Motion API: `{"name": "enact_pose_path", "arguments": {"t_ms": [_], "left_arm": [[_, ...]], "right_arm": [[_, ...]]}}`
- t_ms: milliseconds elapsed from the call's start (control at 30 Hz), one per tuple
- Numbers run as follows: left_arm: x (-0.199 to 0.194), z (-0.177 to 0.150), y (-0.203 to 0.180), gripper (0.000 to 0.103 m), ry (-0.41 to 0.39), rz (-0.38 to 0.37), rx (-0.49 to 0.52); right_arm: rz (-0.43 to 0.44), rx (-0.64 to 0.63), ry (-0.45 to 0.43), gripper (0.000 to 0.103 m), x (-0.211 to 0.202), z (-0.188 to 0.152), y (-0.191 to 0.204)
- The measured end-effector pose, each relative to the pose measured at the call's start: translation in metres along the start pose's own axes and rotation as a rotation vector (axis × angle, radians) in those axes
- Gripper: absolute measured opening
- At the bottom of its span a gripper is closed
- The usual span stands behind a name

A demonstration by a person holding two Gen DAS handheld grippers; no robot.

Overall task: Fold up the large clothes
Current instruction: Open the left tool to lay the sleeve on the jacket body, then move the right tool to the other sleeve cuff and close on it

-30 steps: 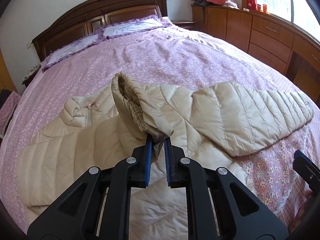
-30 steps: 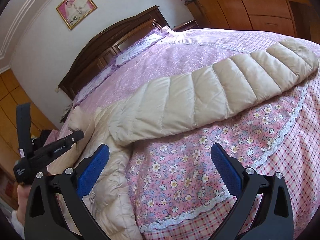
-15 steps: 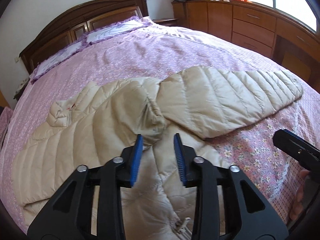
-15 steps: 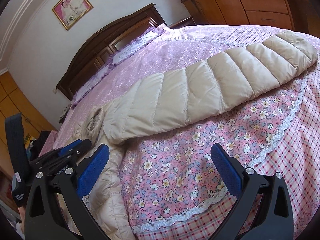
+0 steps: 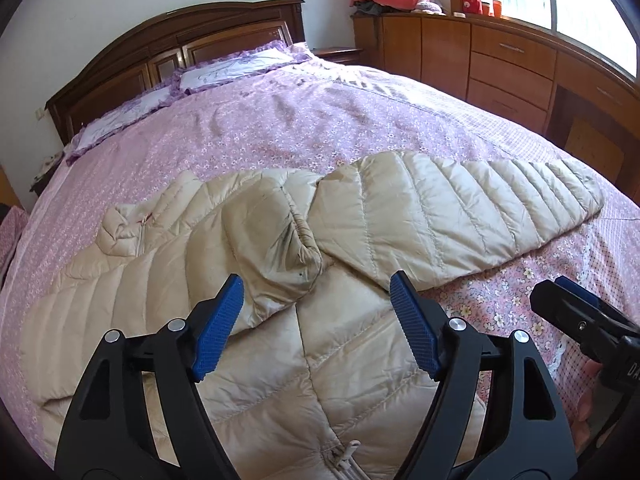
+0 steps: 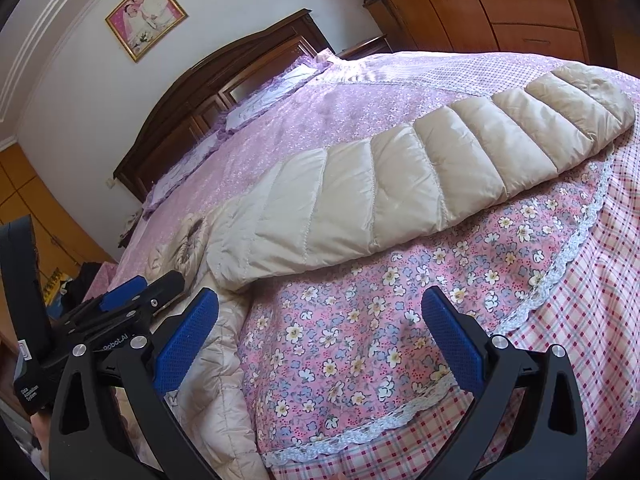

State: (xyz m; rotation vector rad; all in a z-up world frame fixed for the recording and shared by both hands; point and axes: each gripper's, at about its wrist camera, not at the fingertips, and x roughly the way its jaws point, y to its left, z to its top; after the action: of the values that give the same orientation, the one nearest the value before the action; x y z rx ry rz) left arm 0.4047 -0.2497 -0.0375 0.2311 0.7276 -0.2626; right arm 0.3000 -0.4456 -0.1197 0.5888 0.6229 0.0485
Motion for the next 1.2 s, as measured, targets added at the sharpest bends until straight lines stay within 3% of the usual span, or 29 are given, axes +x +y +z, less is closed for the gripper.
{"name": "enact_pose_path", "arguments": {"t_ms": [267, 600, 867, 1000, 1200], "left_arm": [[-0.024, -0.006, 0.018, 0.077, -0.055, 0.020, -0.087], [-0.077, -0.032, 0.088, 0.082, -0.085, 0.077, -0.199], [-0.122, -0.075, 0.169, 0.085, -0.090, 0.182, -0.254], [-0.134, -0.101, 0.215, 0.086, -0.073, 0.204, -0.310], [-0.128, -0.143, 0.261, 0.088, -0.067, 0.278, -0.335]], "right_arm": [[-0.019, -0.070, -0.035, 0.098, -0.016, 0.011, 0.005], [-0.037, -0.235, -0.053, 0.098, -0.048, 0.016, 0.039], [-0.230, -0.368, -0.062, 0.098, -0.061, 0.006, 0.030], [-0.270, -0.335, -0.039, 0.098, -0.062, 0.006, 0.002], [-0.244, -0.207, 0.001, 0.098, -0.061, 0.017, -0.039]]}}
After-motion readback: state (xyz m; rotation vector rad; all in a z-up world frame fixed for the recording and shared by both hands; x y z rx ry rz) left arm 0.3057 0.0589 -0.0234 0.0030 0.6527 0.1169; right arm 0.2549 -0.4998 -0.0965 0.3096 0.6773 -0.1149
